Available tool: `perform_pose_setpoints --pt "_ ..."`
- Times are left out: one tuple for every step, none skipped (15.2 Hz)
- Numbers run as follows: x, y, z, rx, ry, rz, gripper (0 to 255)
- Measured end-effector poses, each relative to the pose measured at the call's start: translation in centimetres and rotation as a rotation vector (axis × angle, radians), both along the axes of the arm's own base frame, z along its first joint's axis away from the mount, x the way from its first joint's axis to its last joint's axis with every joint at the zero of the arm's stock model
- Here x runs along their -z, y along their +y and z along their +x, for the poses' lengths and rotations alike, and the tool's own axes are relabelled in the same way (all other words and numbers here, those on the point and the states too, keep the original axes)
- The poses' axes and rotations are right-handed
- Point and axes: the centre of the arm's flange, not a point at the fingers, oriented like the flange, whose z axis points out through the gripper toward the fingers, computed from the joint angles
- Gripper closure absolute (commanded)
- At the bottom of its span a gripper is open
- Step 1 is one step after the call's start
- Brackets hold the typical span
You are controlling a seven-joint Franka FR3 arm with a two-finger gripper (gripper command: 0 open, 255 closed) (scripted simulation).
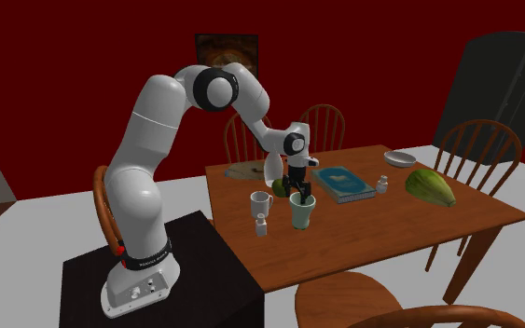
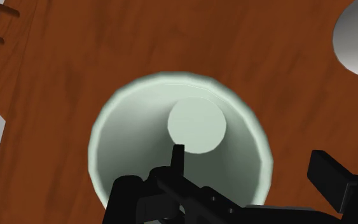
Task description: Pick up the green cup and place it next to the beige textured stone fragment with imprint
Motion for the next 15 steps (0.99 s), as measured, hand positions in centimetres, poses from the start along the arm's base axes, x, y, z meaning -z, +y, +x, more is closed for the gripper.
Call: perform_pose_setpoints --pt "0.01 0.00 -0.01 0.000 0.000 0.000 0" --pt "0.01 0.00 -0.01 0.000 0.000 0.000 0" --pt "0.01 0.00 -0.01 0.000 0.000 0.000 255" --pt "0.01 0.00 -0.01 0.000 0.000 0.000 255" --pt "0.01 0.00 -0.01 0.000 0.000 0.000 255" --pt "0.00 -0.01 0.00 0.000 0.000 0.000 255" --pt "-0.02 -0.02 0.00 0.000 -0.001 0.000 255" --pt "-0.03 -0.03 0.01 0.000 -0.001 0.000 255" --pt "-0.04 -0.03 0.00 0.000 -0.001 0.000 255" --pt "-0.04 -0.03 0.00 0.000 -0.001 0.000 255" --pt "-0.05 -0.03 -0.01 0.000 -0.001 0.000 255" --pt "-0.05 -0.04 0.00 0.000 -0.001 0.000 255" --pt "-0.05 -0.04 0.01 0.000 -0.001 0.000 255" --pt "-0.23 -0.02 -0.01 0.000 0.000 0.000 255" --pt "-0.51 0.00 -0.03 0.000 0.000 0.000 255"
